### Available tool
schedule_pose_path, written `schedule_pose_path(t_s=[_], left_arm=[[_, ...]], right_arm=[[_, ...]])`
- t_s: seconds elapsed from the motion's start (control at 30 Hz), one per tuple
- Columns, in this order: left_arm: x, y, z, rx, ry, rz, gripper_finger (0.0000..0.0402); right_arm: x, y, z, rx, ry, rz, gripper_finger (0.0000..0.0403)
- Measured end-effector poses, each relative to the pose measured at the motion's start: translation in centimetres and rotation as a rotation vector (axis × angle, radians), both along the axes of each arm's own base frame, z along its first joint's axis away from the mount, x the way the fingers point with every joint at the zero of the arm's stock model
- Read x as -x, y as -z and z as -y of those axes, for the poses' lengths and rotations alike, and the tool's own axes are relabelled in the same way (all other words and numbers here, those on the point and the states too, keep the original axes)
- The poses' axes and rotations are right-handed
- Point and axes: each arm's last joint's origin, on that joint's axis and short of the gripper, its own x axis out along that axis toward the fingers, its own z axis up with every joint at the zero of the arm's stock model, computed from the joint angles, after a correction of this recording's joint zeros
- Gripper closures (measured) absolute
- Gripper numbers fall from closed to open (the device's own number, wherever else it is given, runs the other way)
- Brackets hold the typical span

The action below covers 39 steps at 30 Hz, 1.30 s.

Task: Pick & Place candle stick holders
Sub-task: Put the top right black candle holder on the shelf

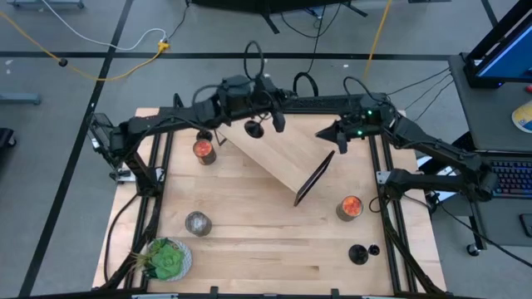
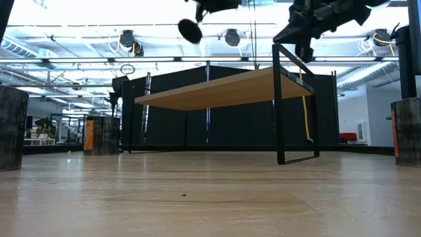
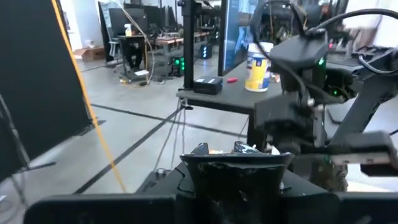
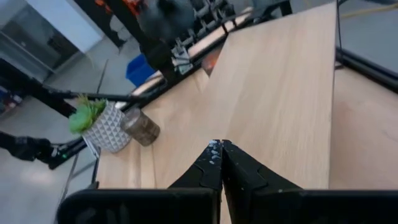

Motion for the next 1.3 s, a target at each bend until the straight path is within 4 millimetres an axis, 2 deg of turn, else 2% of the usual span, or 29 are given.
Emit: schedule_pose_path(t_s=[0.27,0.53,0.7,0.93,1.03,1.3], left_arm=[[0.4,4.1,-1.2,0.005,0.003,0.189,0.0328],[3.3,6.9,-4.7,-0.051,-0.090,0.380,0.0328],[5.0,8.0,-6.4,-0.154,-0.153,0.393,0.0328],[6.1,8.3,-8.1,-0.235,-0.177,0.353,0.0328],[6.1,9.1,-9.1,-0.217,-0.193,0.361,0.0328],[6.2,11.6,-11.3,-0.240,-0.168,0.514,0.0328]], right_arm=[[1.4,-0.1,-0.7,0.016,0.019,0.051,0.0403],[1.6,-0.2,-0.8,0.023,0.018,0.057,0.0403],[1.6,-0.2,-0.8,0.023,0.017,0.057,0.0403],[1.6,-0.2,-0.8,0.020,0.018,0.057,0.0403],[1.6,-0.2,-0.8,0.017,0.019,0.057,0.0403],[1.5,-0.4,-0.8,0.006,0.028,0.083,0.0403]])
